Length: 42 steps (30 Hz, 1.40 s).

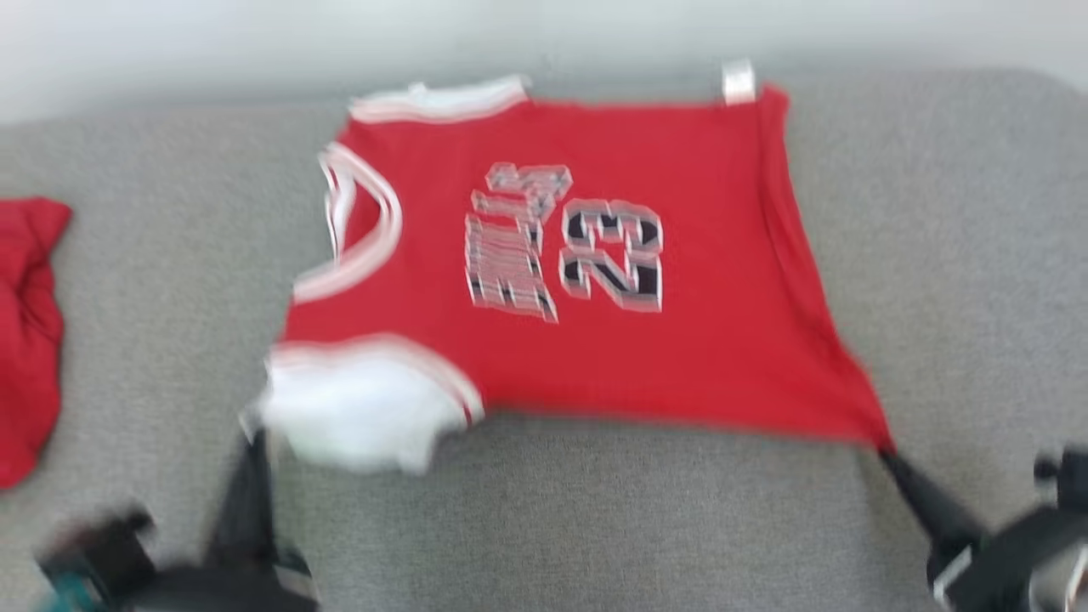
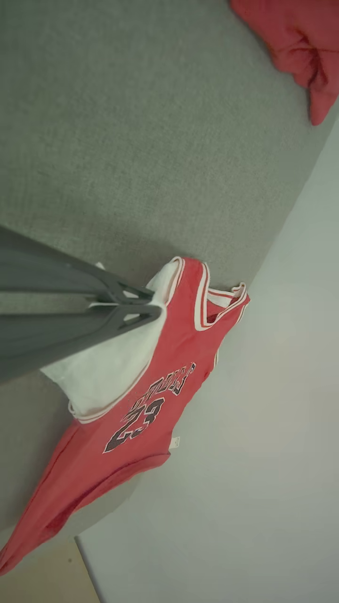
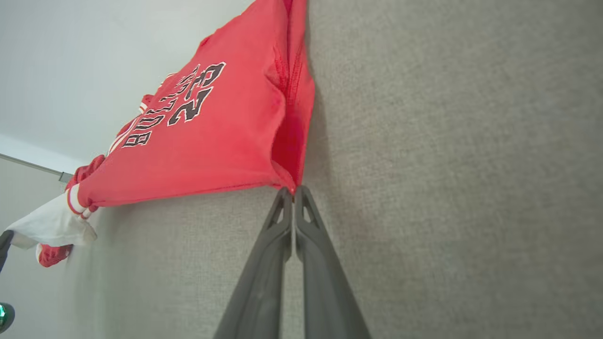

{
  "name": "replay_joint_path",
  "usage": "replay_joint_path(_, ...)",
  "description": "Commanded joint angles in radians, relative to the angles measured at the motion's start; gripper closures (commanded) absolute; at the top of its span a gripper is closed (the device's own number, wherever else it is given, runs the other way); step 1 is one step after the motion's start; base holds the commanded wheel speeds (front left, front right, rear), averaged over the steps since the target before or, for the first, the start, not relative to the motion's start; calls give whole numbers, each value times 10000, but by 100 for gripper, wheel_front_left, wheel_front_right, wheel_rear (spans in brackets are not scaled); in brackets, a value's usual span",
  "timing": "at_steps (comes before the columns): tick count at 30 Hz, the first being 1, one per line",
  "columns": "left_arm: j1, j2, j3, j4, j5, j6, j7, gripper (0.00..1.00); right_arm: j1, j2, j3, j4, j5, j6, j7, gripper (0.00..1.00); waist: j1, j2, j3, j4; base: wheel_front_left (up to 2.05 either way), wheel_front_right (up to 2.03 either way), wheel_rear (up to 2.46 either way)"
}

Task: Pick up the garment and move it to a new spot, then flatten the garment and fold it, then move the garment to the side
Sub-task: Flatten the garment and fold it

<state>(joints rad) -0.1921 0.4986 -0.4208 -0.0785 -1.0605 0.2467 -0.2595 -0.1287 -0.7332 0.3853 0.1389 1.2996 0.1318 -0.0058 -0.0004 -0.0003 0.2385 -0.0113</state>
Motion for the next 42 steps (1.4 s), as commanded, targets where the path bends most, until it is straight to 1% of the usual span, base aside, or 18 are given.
replay_joint_path(1,956,-393,114,-3,171,-101,-70,100,779,152,-38,54,-202,-24,-188,100,4,3,-822,104,0,0,0)
replay_joint_path(3,1665,-627,19,159,527,-168,-66,100,1464,242,-102,132,-313,-24,-272,100,4,3,-1104,199,0,0,0)
replay_joint_path(7,2831,-1153,61,216,644,-285,-67,100,2452,405,-370,66,-372,-24,-260,100,4,3,-1608,227,0,0,0)
replay_joint_path(13,3846,-1109,194,231,720,-275,-67,100,3515,445,-637,-195,-386,-24,112,100,4,3,-2125,317,0,0,0)
replay_joint_path(16,4292,-1012,212,97,671,-238,-58,100,4138,499,-1096,-265,-271,-24,112,100,4,3,-2249,403,0,0,0)
replay_joint_path(18,4504,-1009,88,-14,612,-305,29,100,4448,579,-1384,-377,-219,-24,127,100,4,3,-2279,422,0,0,0)
replay_joint_path(21,4514,-1058,-72,-96,657,-393,79,100,4726,792,-1542,-745,-170,-24,362,100,4,3,-2345,413,0,0,0)
replay_joint_path(25,3703,-1053,-166,-50,1023,-541,88,100,4584,1240,-1636,-1285,-79,-24,865,100,4,3,-2267,325,0,0,0)
replay_joint_path(26,3476,-1003,-208,10,1118,-644,157,100,4462,1352,-1698,-1377,-5,-24,950,100,4,3,-2229,296,0,0,0)
replay_joint_path(30,2272,-822,-277,377,1320,-913,504,100,3829,1648,-2007,-1394,39,-24,1330,100,4,3,-2021,37,0,0,0)
replay_joint_path(32,1569,-721,-344,728,1446,-1100,775,100,3363,1802,-2128,-1220,-103,-24,1520,100,4,3,-1894,-80,0,0,0)
replay_joint_path(36,154,-752,-323,1554,1495,-1422,1144,100,2379,2125,-2394,-536,-420,-24,1890,100,4,3,-1587,-302,0,0,0)
replay_joint_path(42,-1738,-841,-395,3424,1613,-2044,1514,100,965,2684,-2570,638,-1202,-24,2150,100,4,3,-1143,-546,0,0,0)
